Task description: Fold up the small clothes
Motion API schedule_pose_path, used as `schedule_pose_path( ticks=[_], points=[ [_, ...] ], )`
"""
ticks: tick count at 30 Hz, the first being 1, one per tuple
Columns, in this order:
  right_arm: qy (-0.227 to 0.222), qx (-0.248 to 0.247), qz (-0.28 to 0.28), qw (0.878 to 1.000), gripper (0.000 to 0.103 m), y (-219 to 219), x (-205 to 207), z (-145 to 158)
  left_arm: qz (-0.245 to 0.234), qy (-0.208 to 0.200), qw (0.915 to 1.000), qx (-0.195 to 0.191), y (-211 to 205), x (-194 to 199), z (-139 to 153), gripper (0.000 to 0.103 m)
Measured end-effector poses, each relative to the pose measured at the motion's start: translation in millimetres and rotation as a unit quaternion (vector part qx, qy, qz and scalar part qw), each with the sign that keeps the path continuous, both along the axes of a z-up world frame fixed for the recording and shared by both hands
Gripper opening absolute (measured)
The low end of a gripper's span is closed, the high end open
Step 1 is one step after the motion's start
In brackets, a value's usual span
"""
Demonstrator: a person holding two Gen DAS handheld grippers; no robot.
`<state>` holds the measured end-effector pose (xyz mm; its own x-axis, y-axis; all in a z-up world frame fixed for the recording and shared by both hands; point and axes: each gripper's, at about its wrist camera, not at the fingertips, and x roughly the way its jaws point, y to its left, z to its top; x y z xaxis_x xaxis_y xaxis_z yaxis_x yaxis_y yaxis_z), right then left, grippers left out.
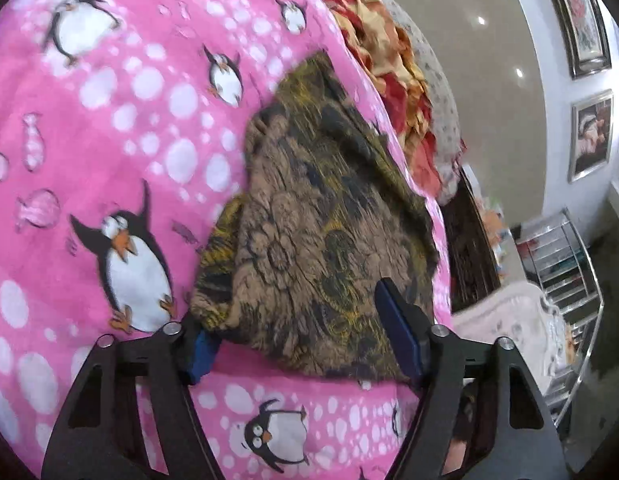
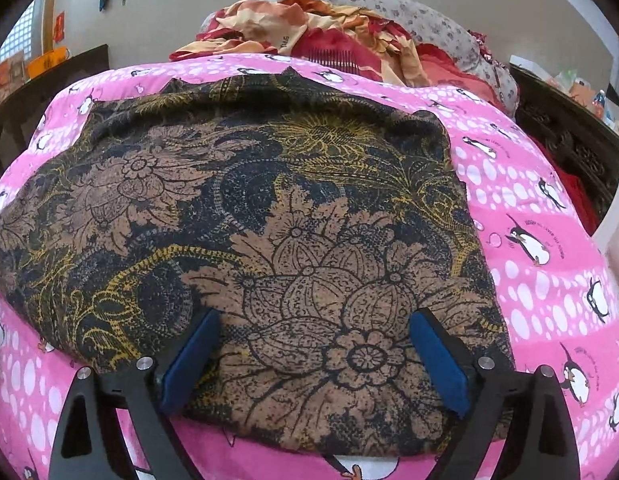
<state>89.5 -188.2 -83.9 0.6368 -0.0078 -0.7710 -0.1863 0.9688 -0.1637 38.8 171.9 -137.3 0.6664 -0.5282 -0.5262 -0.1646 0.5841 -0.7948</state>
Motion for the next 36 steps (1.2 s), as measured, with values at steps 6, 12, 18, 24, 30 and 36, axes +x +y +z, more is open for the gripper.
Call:
schedule_pose_path(
  ticks=[6, 12, 18, 24, 30, 36],
  points=[
    [0.0, -0.003, 0.0, 1.0, 0.095, 1, -4, -1, 0.01, 0.006, 0.9999, 0.006, 3, 3, -6, 0.041],
    [0.001, -0.001, -0.001, 1.0, 0.095, 2, -4, -2, 0.047, 0.019, 0.9986, 0.013, 9, -2, -16, 0.02],
    [0.051, 0.018, 0.003, 0.999, 0.085, 8, 18, 31, 0.046, -0.007, 0.9888, 0.142, -15, -6, 11, 0.011],
    [0.119, 0.198, 0.127, 0.965, 0.085, 70, 96, 109, -0.018, -0.178, 0.9158, 0.359, -95, -15, 87, 0.011],
    [0.223, 0.196, 0.217, 0.93, 0.085, 177, 173, 107, -0.065, -0.225, 0.8903, 0.391, -134, -6, 98, 0.011],
    [0.275, 0.055, 0.284, 0.917, 0.085, 265, 190, 90, -0.085, -0.238, 0.8843, 0.393, -144, -1, 102, 0.011]
  ],
)
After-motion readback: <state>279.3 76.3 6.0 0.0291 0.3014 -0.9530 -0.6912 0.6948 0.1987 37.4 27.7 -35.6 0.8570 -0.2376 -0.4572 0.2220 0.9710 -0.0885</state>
